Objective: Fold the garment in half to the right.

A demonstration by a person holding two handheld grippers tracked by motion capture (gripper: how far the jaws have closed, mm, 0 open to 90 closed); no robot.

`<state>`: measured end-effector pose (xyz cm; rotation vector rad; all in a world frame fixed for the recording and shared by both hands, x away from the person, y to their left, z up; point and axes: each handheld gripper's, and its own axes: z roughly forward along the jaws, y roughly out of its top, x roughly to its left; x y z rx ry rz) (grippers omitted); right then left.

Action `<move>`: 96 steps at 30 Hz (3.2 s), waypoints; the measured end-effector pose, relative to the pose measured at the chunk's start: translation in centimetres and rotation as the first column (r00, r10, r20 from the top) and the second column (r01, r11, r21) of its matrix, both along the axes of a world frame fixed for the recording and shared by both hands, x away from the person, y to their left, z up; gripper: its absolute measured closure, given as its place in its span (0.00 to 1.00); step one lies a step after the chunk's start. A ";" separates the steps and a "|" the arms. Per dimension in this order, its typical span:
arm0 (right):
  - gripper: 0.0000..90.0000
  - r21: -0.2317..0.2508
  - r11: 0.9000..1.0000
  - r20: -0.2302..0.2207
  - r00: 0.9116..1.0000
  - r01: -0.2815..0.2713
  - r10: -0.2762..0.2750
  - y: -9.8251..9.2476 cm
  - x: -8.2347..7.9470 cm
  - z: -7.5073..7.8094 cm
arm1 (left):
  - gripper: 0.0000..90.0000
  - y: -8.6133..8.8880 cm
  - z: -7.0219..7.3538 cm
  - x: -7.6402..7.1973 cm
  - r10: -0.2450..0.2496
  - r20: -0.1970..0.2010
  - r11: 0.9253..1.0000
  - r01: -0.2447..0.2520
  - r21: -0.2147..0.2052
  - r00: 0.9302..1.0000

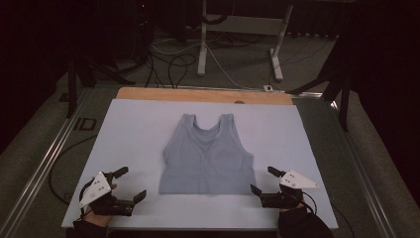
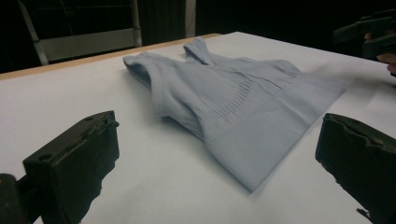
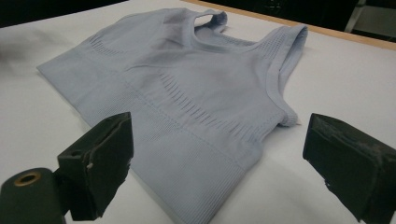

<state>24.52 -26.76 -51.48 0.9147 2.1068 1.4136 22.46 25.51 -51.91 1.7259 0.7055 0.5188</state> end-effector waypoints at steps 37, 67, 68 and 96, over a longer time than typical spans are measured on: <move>0.09 -0.027 1.000 0.058 0.998 0.000 0.001 1.8 0.6 4.9 | 0.00 -1.8 4.2 0.4 -0.077 -0.043 0.997 0.078 0.017 0.996; 0.09 -0.029 0.991 0.109 0.985 -0.128 0.131 8.9 6.8 8.7 | 0.00 -5.1 5.5 3.7 -0.010 -0.197 0.993 0.034 0.116 0.980; 0.09 -0.030 0.991 0.107 0.985 -0.129 0.132 9.2 6.9 8.7 | 0.00 -5.3 5.1 3.9 -0.012 -0.222 0.991 0.042 0.129 0.975; 0.10 -0.017 0.984 0.067 0.981 -0.179 0.180 12.4 8.1 6.9 | 0.13 -7.8 -0.4 6.4 -0.018 -0.455 0.958 0.145 0.246 0.890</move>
